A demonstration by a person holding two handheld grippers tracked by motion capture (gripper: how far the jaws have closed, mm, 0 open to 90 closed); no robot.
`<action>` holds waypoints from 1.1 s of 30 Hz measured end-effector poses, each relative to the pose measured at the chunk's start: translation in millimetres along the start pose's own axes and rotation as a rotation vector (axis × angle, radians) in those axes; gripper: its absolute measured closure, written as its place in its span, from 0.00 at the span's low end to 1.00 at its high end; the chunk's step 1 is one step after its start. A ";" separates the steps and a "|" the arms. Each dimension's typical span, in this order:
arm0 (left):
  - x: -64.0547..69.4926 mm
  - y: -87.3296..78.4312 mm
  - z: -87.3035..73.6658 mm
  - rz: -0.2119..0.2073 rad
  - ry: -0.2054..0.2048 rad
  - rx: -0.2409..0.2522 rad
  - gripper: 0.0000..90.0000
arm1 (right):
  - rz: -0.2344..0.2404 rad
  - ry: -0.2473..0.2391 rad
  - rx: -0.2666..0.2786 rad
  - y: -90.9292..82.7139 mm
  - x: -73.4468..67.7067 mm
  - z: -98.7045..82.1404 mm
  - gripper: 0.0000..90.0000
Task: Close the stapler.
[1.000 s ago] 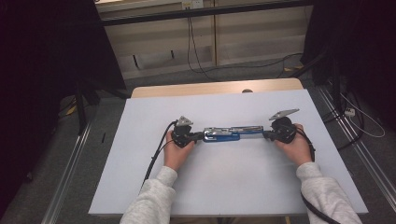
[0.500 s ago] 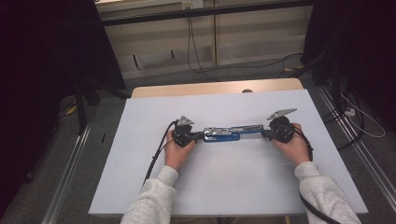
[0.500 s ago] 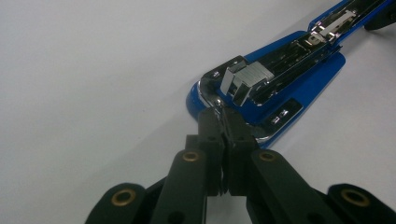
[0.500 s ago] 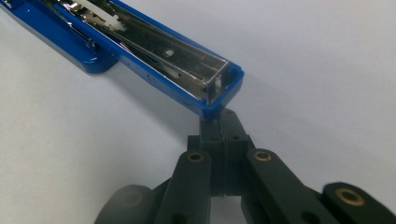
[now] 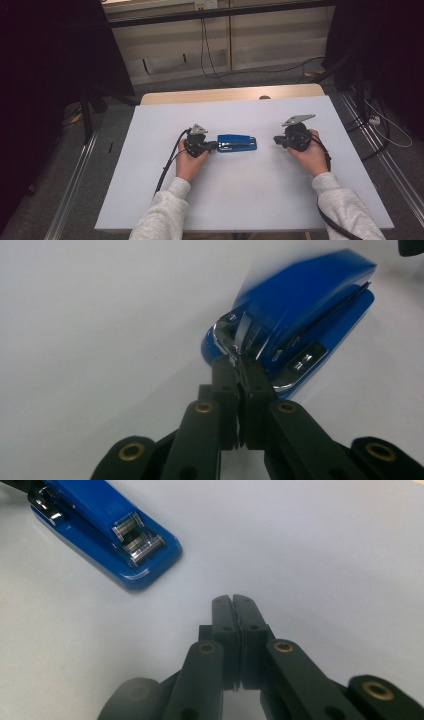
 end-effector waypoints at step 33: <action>3.6 -68.5 5.1 -0.048 -0.073 0.154 0.14 | 0.103 0.074 0.072 -39.9 -41.5 -25.3 0.22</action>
Point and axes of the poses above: each handheld gripper's, and its own axes: y roughly forward along the jaws, z roughly out of its top, x roughly to its right, the point moved 8 cm from there along y, roughly forward along the jaws, and after that the axes turned 6 degrees about y, right-handed, at the moved point
